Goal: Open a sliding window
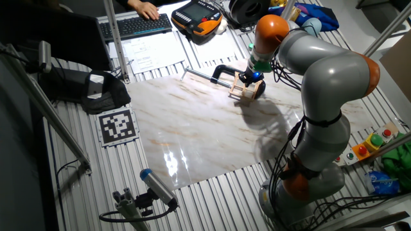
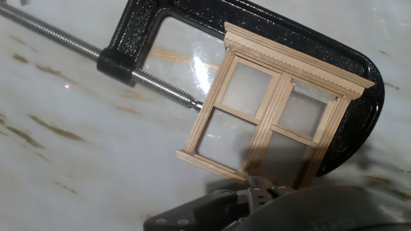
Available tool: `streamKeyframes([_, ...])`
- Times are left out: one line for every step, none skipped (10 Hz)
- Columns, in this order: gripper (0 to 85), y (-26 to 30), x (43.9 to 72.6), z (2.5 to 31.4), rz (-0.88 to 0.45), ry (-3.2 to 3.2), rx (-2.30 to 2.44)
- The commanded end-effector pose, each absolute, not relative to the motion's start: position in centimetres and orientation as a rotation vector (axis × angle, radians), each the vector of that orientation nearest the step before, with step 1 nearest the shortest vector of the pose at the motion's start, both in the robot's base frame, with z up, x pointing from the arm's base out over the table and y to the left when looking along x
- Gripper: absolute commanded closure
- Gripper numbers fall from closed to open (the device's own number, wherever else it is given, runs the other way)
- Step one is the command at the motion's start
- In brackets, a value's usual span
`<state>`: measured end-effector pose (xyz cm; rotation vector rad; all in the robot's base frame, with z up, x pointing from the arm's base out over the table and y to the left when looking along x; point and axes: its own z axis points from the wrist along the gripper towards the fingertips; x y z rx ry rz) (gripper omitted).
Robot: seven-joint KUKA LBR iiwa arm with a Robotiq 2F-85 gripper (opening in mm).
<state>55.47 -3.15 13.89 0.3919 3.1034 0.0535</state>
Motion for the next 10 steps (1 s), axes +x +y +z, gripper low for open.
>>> streamKeyframes([85.0, -3.14, 55.47, 13.9, 0.053, 3.103, 0.392])
streamKeyframes([85.0, -3.13, 55.47, 13.91, 0.056, 3.105, 0.392])
streamKeyframes([85.0, -3.15, 55.47, 13.9, 0.058, 3.107, 0.395])
streamKeyframes([85.0, -3.17, 55.47, 13.92, 0.058, 3.106, 0.397])
streamKeyframes([85.0, -3.19, 55.48, 13.93, 0.058, 3.106, 0.397])
streamKeyframes([85.0, -3.22, 55.49, 13.95, 0.058, 3.105, 0.394])
streamKeyframes([85.0, -3.27, 55.5, 13.99, 0.058, 3.103, 0.387])
streamKeyframes([85.0, -3.29, 55.51, 14.03, 0.059, 3.1, 0.384])
streamKeyframes([85.0, -3.29, 55.51, 14.05, 0.057, 3.097, 0.382])
streamKeyframes([85.0, -3.29, 55.52, 14.08, 0.057, 3.096, 0.382])
